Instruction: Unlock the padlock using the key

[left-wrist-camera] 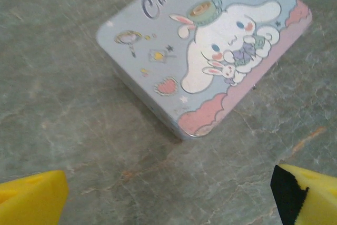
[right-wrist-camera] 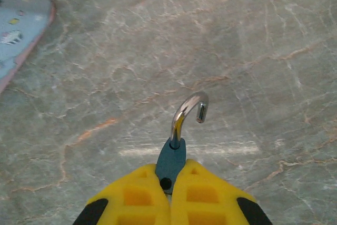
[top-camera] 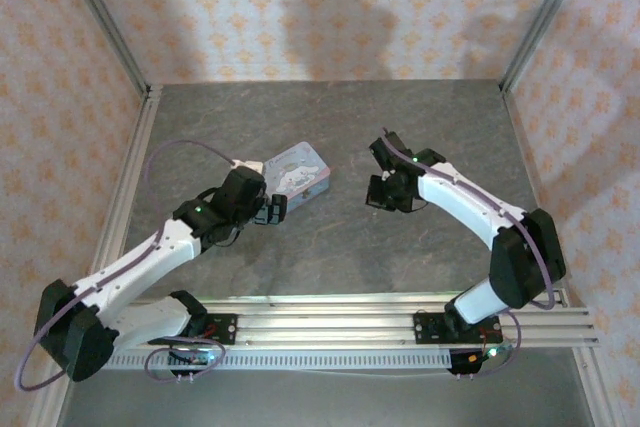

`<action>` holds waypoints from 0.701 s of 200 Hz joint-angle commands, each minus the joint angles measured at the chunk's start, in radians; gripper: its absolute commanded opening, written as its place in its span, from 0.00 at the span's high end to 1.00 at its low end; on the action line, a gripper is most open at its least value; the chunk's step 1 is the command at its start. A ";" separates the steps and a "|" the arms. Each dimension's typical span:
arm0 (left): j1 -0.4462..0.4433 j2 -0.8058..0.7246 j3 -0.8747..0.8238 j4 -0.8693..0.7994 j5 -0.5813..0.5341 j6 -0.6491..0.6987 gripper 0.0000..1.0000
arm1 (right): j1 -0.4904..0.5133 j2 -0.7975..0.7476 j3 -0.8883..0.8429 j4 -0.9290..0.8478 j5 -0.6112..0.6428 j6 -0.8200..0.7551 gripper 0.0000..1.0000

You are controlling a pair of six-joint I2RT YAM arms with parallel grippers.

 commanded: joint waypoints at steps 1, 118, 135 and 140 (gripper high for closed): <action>0.002 0.049 0.038 -0.009 0.089 -0.054 0.00 | -0.014 0.041 0.012 -0.016 -0.025 -0.078 1.00; -0.098 0.175 0.111 0.014 0.035 -0.053 0.00 | -0.030 0.183 0.100 -0.037 0.045 -0.110 0.57; -0.098 0.164 0.119 -0.005 0.005 -0.043 0.00 | -0.030 0.148 0.138 -0.077 0.076 -0.119 0.48; -0.098 0.159 0.124 -0.016 -0.010 -0.037 0.00 | -0.030 0.136 0.150 -0.090 0.087 -0.121 0.47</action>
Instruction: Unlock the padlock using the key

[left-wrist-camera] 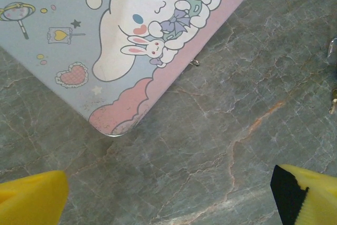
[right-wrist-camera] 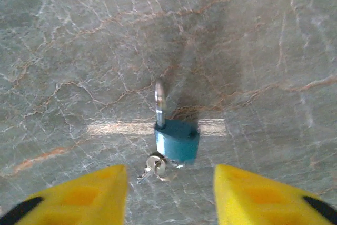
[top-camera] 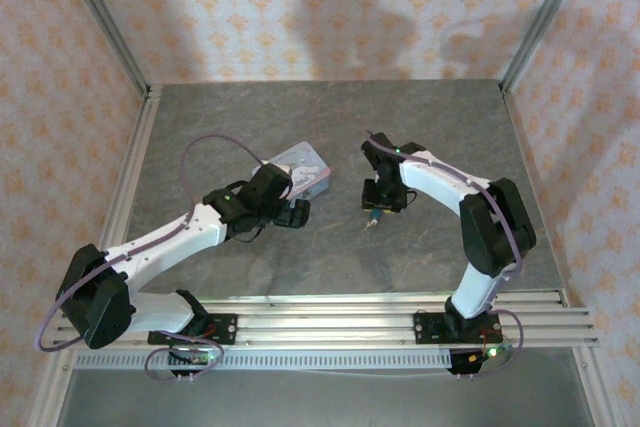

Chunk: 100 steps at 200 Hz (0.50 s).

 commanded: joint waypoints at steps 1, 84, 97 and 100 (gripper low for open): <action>-0.009 -0.015 0.041 -0.027 -0.078 0.006 0.00 | -0.007 -0.082 0.073 -0.082 0.075 -0.012 0.47; 0.176 -0.130 0.195 -0.221 -0.275 0.254 0.00 | -0.013 -0.427 0.091 -0.096 0.560 -0.025 0.16; 0.243 -0.151 0.215 -0.219 -0.294 0.329 0.00 | -0.017 -0.501 0.058 -0.067 0.629 -0.028 0.09; 0.261 -0.153 0.221 -0.219 -0.304 0.343 0.00 | -0.017 -0.514 0.054 -0.063 0.646 -0.026 0.07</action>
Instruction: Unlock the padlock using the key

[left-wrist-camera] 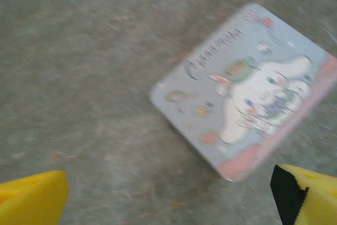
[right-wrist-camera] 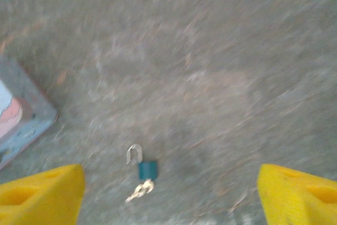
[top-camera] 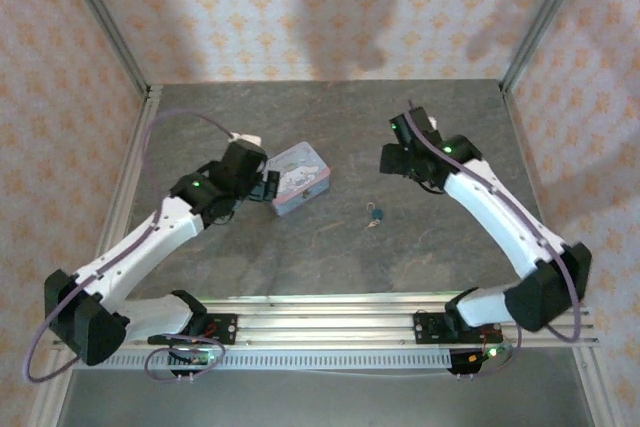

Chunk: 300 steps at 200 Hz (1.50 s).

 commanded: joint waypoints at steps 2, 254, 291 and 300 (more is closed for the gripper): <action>0.108 -0.046 0.055 -0.056 -0.086 0.157 0.00 | -0.010 -0.124 -0.054 0.015 0.263 0.001 0.06; 0.512 0.132 -0.732 1.417 0.177 0.182 0.00 | -0.326 -0.048 -1.057 1.751 0.201 -0.371 0.00; 0.476 0.330 -0.677 1.505 0.162 0.214 0.00 | -0.377 0.101 -1.036 1.861 0.159 -0.356 0.00; 0.463 0.320 -0.619 1.373 0.157 0.228 0.00 | -0.377 0.161 -1.032 1.905 0.142 -0.365 0.00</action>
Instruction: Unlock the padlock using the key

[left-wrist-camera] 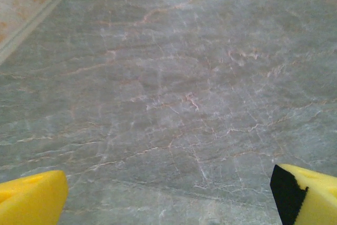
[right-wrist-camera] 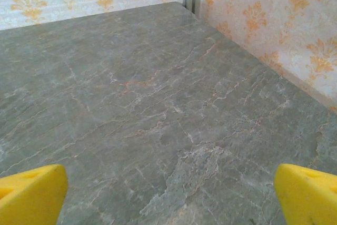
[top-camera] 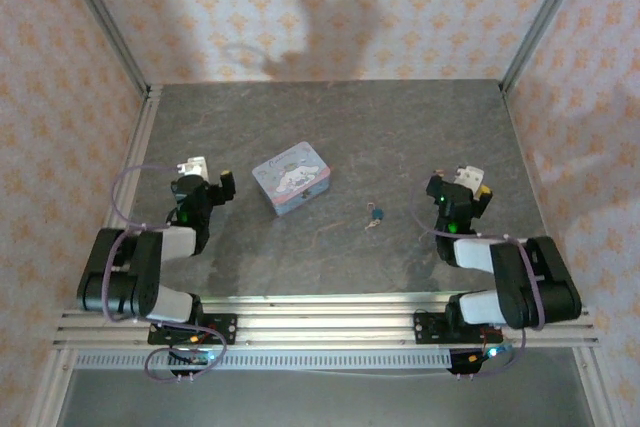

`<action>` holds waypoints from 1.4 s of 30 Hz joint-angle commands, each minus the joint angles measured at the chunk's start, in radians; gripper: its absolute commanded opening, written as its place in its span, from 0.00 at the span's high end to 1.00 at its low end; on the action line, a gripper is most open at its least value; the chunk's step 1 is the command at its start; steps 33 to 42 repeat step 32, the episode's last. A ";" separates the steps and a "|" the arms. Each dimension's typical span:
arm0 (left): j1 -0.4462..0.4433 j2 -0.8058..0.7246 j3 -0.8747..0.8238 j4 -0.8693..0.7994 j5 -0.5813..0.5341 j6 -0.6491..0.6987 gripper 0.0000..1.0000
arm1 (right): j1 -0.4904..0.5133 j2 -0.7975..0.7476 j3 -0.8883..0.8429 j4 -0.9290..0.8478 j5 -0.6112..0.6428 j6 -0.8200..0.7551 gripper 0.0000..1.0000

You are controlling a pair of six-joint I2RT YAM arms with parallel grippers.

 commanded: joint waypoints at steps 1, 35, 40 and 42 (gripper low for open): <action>-0.039 0.037 0.092 -0.033 -0.045 0.061 0.00 | -0.014 0.112 0.031 0.149 -0.057 -0.013 0.00; -0.043 0.040 0.081 -0.005 -0.065 0.058 0.00 | -0.057 0.145 0.142 -0.036 -0.089 0.028 0.00; -0.043 0.040 0.081 -0.005 -0.065 0.058 0.00 | -0.057 0.145 0.142 -0.036 -0.089 0.028 0.00; -0.043 0.040 0.081 -0.005 -0.065 0.058 0.00 | -0.057 0.145 0.142 -0.036 -0.089 0.028 0.00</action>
